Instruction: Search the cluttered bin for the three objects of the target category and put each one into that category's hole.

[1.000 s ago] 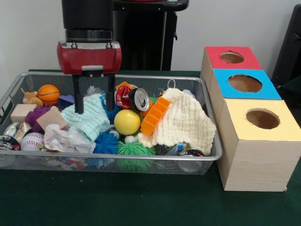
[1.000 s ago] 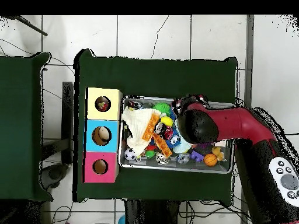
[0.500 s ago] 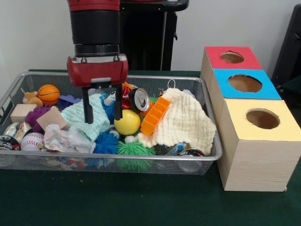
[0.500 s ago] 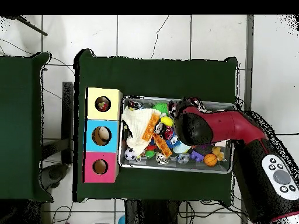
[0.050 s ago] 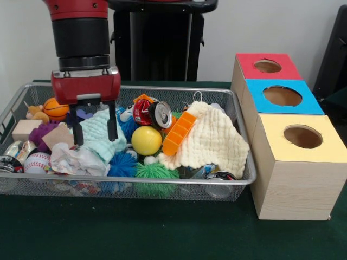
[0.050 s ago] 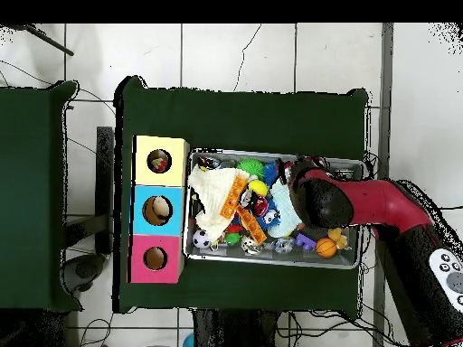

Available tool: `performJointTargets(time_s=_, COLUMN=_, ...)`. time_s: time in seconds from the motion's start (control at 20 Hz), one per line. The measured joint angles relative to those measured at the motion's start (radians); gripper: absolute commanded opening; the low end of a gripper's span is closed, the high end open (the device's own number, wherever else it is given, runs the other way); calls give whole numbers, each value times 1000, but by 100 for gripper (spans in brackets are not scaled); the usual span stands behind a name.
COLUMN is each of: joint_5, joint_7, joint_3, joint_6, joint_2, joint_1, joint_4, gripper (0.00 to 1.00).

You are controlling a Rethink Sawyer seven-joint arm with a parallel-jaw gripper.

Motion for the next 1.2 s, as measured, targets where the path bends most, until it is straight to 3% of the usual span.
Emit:
performJointTargets(time_s=0.3, joint_5=-5, joint_7=0, joint_3=2, joint_6=0, joint_2=14, joint_1=-4, joint_4=0, gripper=100)
performJointTargets(time_s=0.8, joint_5=-72, joint_7=0, joint_3=2, joint_6=0, joint_2=35, joint_1=48, joint_4=0, gripper=100)
performJointTargets(time_s=1.2, joint_5=-107, joint_7=0, joint_3=2, joint_6=0, joint_2=68, joint_1=36, joint_4=1, gripper=100)
